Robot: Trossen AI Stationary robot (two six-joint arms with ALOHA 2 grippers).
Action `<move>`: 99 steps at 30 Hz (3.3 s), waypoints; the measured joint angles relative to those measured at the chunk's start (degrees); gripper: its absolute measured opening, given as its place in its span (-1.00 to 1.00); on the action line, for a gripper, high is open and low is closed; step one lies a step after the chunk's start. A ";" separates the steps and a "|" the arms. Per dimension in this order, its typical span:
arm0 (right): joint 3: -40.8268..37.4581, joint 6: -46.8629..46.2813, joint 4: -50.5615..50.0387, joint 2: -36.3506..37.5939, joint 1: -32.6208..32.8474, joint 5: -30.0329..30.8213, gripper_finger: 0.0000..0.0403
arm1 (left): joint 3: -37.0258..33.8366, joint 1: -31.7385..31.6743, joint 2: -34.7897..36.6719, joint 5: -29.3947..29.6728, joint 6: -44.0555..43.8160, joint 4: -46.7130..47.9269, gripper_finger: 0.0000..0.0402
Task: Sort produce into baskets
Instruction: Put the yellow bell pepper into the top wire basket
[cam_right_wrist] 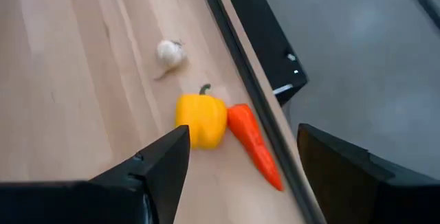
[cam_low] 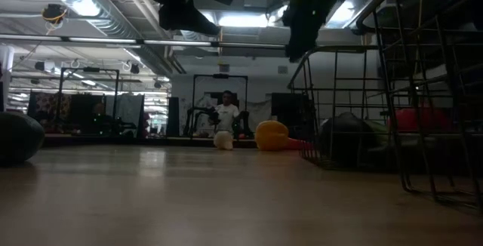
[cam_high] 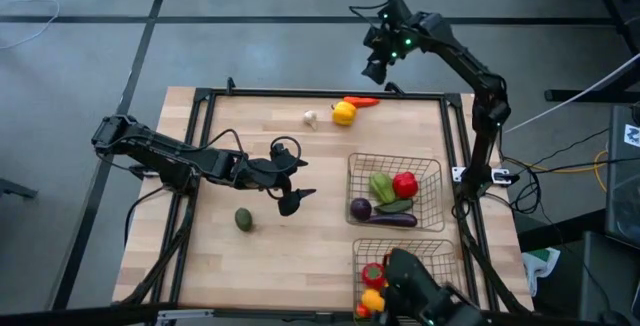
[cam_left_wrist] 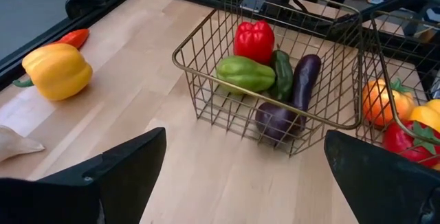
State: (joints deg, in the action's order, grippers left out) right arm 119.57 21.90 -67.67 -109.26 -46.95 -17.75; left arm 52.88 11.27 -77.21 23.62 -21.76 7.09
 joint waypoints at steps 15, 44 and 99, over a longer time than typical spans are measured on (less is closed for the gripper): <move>-6.95 -7.24 4.26 -10.42 4.04 -0.89 0.32 | 0.00 0.00 0.00 0.00 0.02 0.00 0.95; -6.93 -2.61 2.85 -16.10 10.07 8.15 0.32 | 0.00 0.00 0.00 0.00 0.04 0.00 0.95; -7.21 37.54 3.39 -16.21 9.87 13.65 0.32 | 0.00 -0.02 0.00 0.02 0.73 0.02 0.95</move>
State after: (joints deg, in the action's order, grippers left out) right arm 112.36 59.44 -64.28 -125.47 -37.08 -4.10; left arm 52.88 11.25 -77.21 23.64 -21.03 7.11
